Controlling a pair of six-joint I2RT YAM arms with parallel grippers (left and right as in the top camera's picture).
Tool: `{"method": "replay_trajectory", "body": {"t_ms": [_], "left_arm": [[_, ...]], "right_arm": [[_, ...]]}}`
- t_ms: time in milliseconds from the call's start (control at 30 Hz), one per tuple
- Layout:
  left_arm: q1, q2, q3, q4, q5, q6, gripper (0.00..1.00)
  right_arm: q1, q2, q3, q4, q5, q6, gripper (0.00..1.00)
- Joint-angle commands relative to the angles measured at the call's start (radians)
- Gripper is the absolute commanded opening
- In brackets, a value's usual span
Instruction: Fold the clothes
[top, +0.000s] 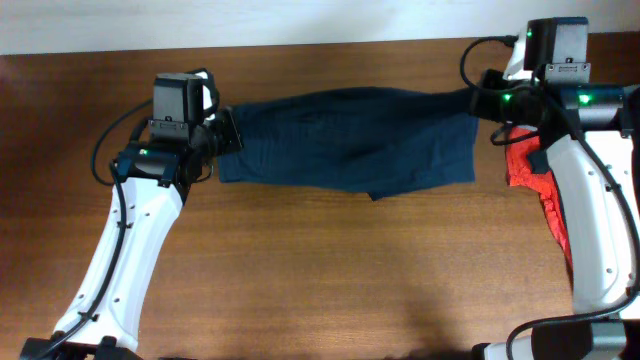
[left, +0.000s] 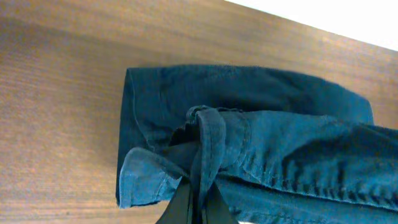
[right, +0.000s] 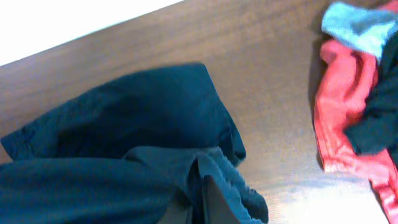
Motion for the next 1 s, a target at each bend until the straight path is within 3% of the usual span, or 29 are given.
{"method": "replay_trajectory", "body": {"t_ms": [0,333,533,833,967], "left_arm": [[0.008,0.020,0.025,0.032,-0.073,0.002,0.00],[0.008,0.179,0.025,0.166,-0.124,0.002,0.00],[0.008,0.273,0.025,0.257,-0.125,0.002,0.00],[0.008,0.342,0.025,0.258,-0.174,0.002,0.02],[0.008,0.376,0.025,0.261,-0.173,0.002,0.12]], "right_arm": [[0.024,0.018,0.021,0.018,0.063,-0.010,0.04],[0.066,0.239,0.021,0.104,0.067,-0.021,0.04],[0.086,0.361,0.021,0.211,0.067,-0.115,0.04],[0.126,0.441,0.021,0.286,0.067,-0.118,0.04],[0.132,0.459,0.019,0.340,0.068,-0.118,0.23]]}}
